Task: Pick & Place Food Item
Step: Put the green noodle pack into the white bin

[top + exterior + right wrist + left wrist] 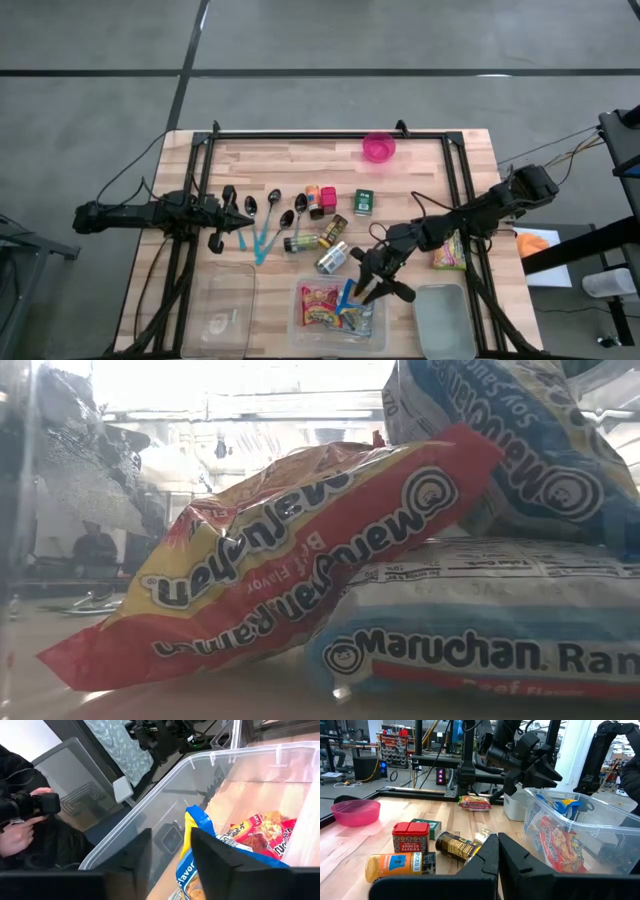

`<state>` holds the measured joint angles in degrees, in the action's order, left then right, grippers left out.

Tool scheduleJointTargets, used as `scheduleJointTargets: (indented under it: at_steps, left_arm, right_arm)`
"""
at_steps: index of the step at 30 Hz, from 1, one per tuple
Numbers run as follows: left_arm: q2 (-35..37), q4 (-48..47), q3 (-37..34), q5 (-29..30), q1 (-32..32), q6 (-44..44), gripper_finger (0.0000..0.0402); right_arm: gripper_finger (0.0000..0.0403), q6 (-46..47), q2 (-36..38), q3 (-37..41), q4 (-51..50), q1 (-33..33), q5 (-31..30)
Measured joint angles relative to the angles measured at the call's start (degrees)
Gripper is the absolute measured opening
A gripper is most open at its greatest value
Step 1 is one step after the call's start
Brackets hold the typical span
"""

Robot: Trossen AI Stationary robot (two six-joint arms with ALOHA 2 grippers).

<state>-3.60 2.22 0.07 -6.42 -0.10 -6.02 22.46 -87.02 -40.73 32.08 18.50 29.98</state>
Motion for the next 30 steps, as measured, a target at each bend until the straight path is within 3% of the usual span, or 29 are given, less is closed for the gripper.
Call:
scheduleJointTargets:
  at_steps: [6,11,17,25,30]
  left_arm:
    - [0.0,0.0,0.0,0.0,0.0,0.0,0.0]
    - [0.0,0.0,0.0,0.0,0.0,0.0,0.0]
    - [0.0,0.0,0.0,0.0,0.0,0.0,0.0]
    - [0.0,0.0,0.0,0.0,0.0,0.0,0.0]
    - [0.0,0.0,0.0,0.0,0.0,0.0,0.0]
  right_arm:
    - [0.0194,-0.2,0.2,0.0,0.0,0.0,-1.5]
    - [0.0199,-0.6,1.5,0.0,-0.2,0.0,-3.2]
    - [0.0199,-4.9,7.3,0.0,-4.6,0.0,-11.0]
    - [0.0199,-5.1,21.9,0.0,-29.4,0.0,-27.6]
    - [0.0199,4.8,30.0,0.0,-47.1,0.0,-36.7]
